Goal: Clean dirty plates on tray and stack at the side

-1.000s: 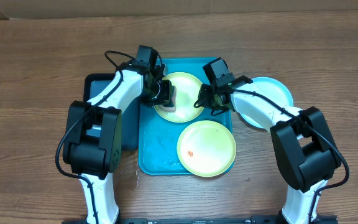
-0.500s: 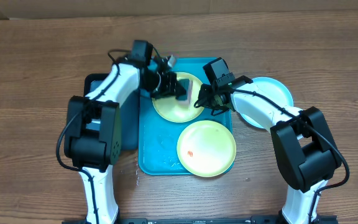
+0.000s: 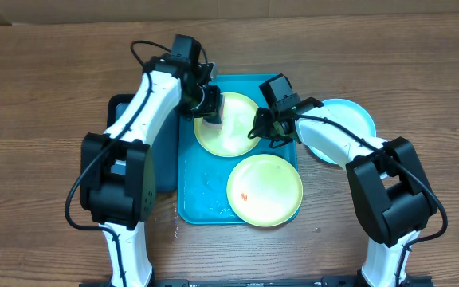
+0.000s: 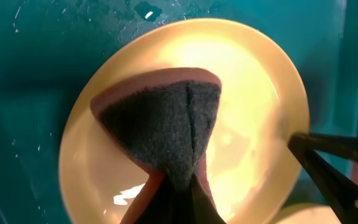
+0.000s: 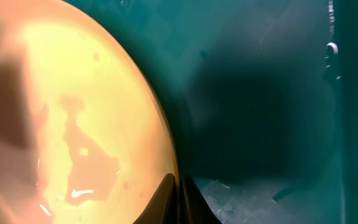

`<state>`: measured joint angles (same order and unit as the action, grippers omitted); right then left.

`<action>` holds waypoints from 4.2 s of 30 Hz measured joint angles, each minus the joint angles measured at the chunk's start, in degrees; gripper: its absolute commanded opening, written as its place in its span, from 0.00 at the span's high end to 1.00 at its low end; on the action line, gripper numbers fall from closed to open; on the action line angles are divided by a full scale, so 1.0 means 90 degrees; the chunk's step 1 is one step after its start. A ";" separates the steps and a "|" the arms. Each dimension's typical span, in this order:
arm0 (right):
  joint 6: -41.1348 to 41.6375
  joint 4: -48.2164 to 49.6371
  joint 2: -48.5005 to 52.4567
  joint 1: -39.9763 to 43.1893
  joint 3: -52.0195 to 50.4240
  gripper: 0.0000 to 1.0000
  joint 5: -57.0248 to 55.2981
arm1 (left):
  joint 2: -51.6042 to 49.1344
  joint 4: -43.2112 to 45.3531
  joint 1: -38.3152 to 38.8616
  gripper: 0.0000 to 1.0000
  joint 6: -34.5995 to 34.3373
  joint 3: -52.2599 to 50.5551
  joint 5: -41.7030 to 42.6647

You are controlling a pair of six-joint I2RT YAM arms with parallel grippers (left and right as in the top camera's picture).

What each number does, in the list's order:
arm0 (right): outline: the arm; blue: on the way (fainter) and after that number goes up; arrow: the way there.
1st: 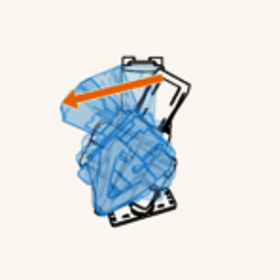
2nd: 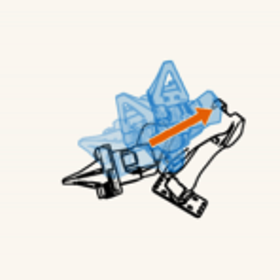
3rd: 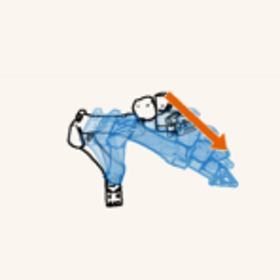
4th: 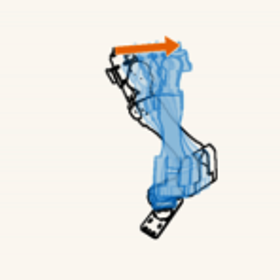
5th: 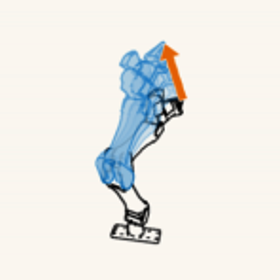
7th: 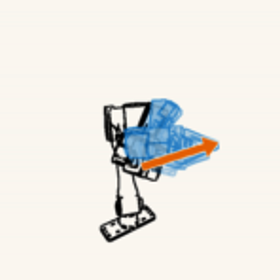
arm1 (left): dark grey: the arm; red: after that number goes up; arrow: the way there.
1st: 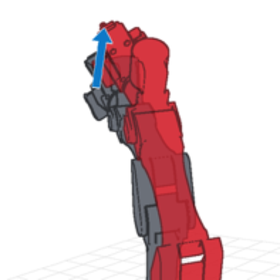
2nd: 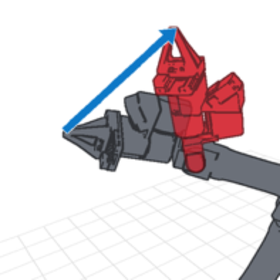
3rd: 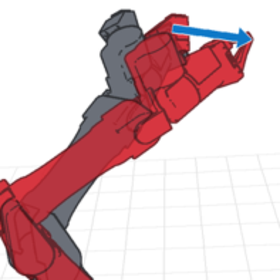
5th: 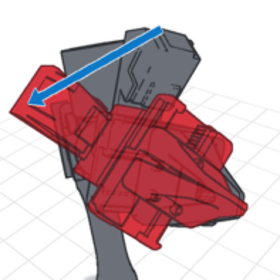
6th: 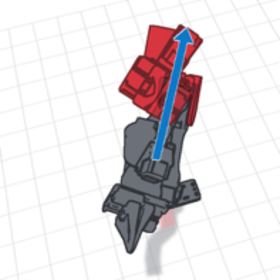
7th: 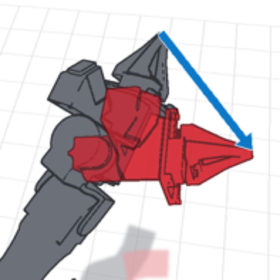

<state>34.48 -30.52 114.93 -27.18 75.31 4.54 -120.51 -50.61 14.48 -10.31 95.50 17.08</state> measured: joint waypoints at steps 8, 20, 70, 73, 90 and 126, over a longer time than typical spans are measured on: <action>0.0002 0.0007 0.0000 -0.0061 0.0000 0.96 0.0015 | -0.0401 0.0192 0.0163 0.96 -0.0075 -0.0253 -0.0449; 0.0000 -0.0019 0.0000 -0.0061 0.0000 0.96 -0.0015 | -0.0668 0.0187 0.0039 0.96 -0.0068 -0.0189 0.0398; 0.0005 0.0012 0.0000 -0.0066 0.0000 0.77 0.0017 | 0.0814 -0.1763 -0.1632 0.31 0.0459 -0.1078 -0.1989; -0.0017 0.0010 0.0000 -0.0068 0.0000 0.72 0.0007 | 0.0816 -0.1938 -0.1751 0.31 0.0457 -0.0447 -0.1576; -0.0024 0.0447 0.0000 -0.0068 -0.0058 0.82 -0.0294 | 0.2849 -0.2103 -0.2727 0.33 0.0141 0.0576 -0.0228; -0.0146 -0.1661 0.0158 0.0027 0.2470 0.96 -0.0381 | 0.4056 -0.2739 -0.2781 0.00 0.0114 0.0597 -0.0784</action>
<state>33.17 -45.47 116.36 -26.94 97.54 1.10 -84.01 -75.26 -10.55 -9.28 100.88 10.02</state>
